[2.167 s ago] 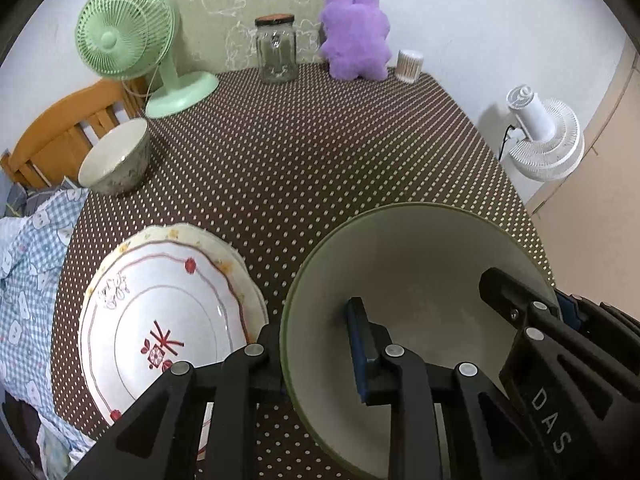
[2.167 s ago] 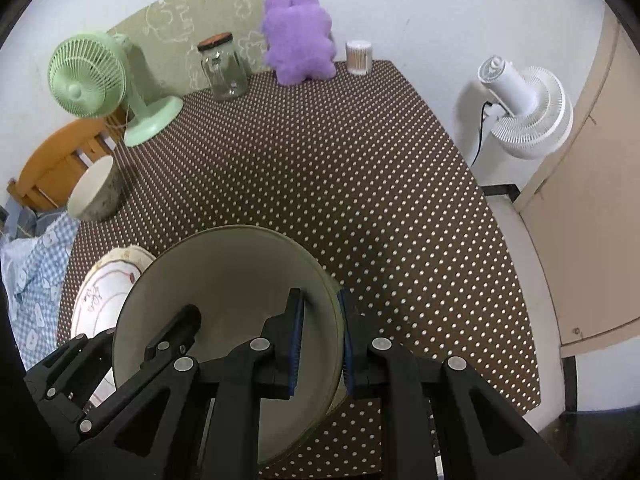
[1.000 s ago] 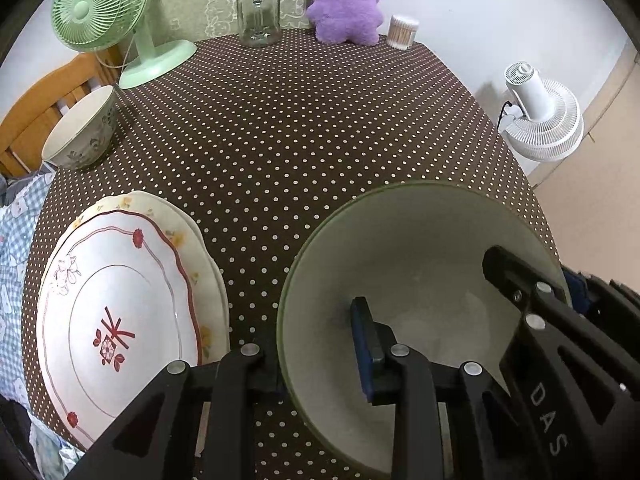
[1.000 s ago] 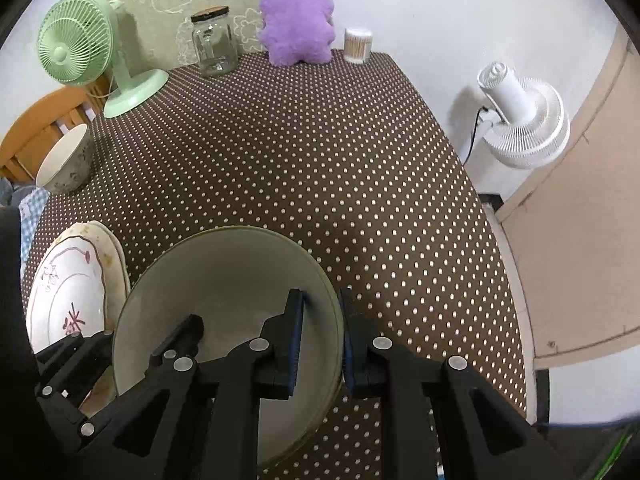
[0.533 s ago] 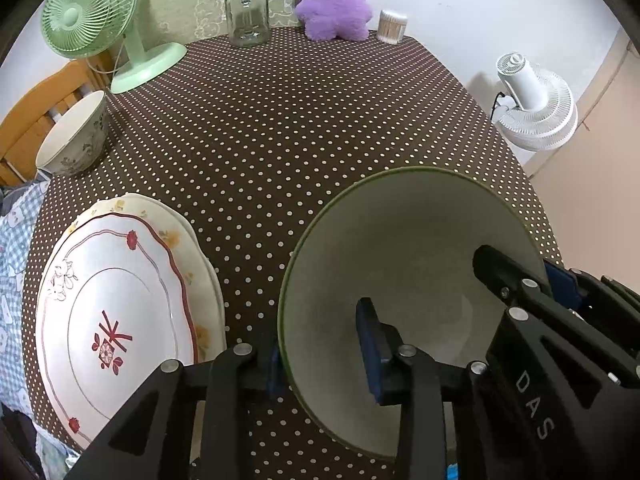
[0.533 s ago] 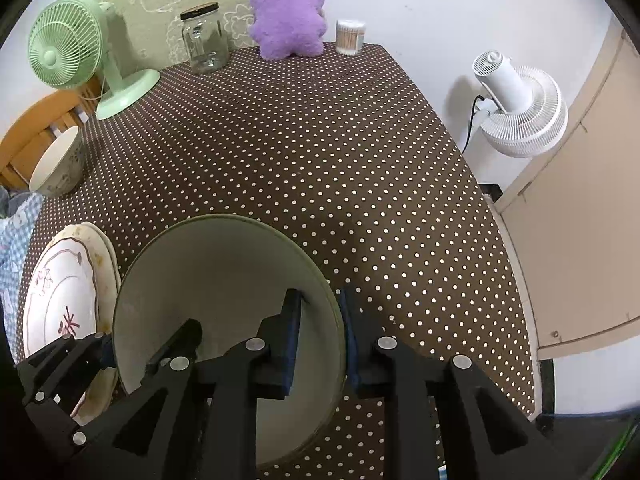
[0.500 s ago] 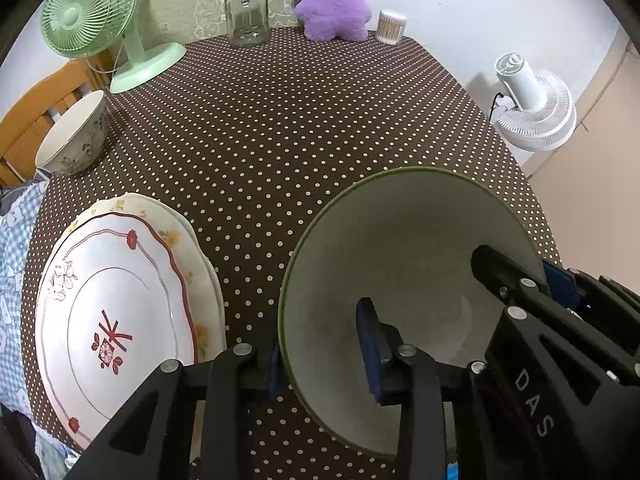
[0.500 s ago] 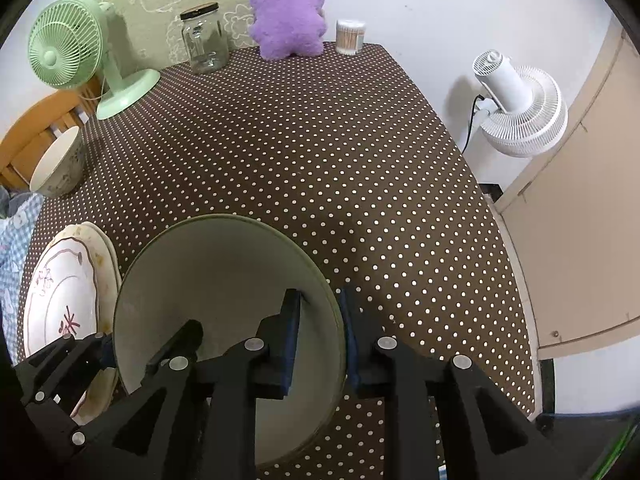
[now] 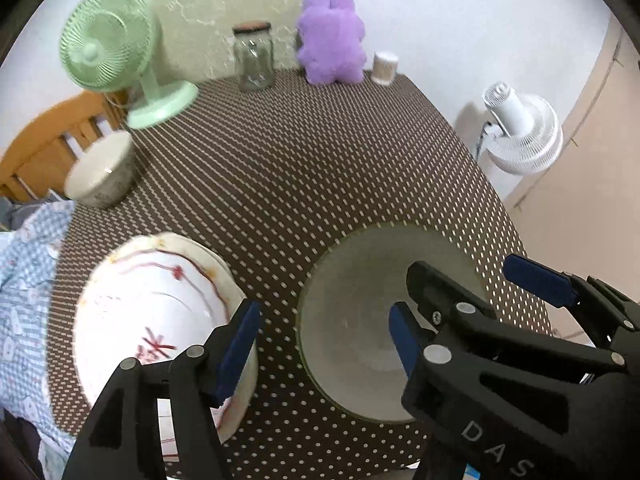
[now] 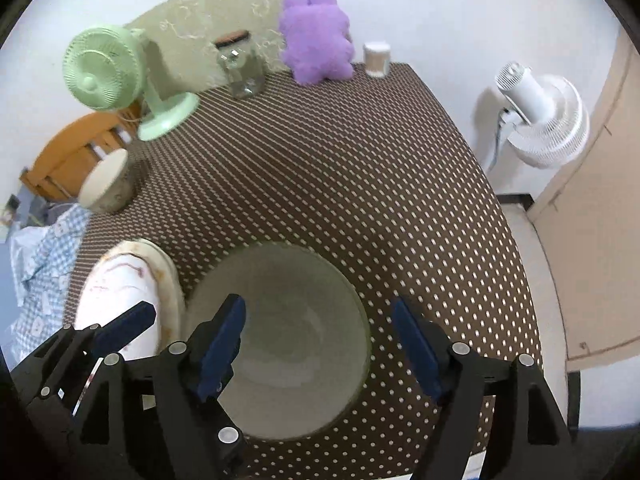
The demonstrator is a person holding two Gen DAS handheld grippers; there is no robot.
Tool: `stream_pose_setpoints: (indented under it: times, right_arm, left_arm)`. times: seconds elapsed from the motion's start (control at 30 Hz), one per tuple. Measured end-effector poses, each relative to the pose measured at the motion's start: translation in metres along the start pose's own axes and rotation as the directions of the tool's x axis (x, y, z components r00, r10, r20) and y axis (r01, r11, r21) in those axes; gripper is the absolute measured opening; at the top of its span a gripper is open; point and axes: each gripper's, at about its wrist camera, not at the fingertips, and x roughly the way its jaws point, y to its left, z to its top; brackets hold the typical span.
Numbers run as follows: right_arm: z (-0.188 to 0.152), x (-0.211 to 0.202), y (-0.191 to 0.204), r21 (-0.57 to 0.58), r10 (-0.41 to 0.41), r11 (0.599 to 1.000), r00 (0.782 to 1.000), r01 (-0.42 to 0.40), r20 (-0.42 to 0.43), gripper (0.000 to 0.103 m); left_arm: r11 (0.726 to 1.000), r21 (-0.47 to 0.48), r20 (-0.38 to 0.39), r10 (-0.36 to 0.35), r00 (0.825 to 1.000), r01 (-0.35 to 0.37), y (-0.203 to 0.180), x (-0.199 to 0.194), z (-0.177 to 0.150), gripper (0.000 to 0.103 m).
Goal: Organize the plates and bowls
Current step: 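Lower the bowl onto the plate stack and open both grippers, then move both grippers to the grey-green bowl beside the green fan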
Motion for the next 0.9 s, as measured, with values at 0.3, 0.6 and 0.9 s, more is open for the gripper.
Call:
stream_pose_setpoints:
  times: [0.3,0.6,0.9]
  right_arm:
    - [0.023,-0.031,0.011,-0.094,0.077,0.993,0.995,-0.07,0.066,0.081]
    - [0.034,-0.037,0.036,-0.152,0.121,0.982,0.991,-0.11,0.06,0.081]
    - [0.054,-0.029,0.076,-0.13,0.124,0.985,0.989,-0.114,0.077,0.081]
  left_arm:
    - [0.994,-0.083,0.085,0.076,0.994,-0.069,0.005,-0.032,0.013,0.078]
    - [0.985,-0.139,0.09,0.119,0.989,-0.106,0.025,-0.041,0.018,0.078]
    - [0.984,-0.135,0.101,0.131,0.986,-0.116,0.068,-0.041,0.038,0.078]
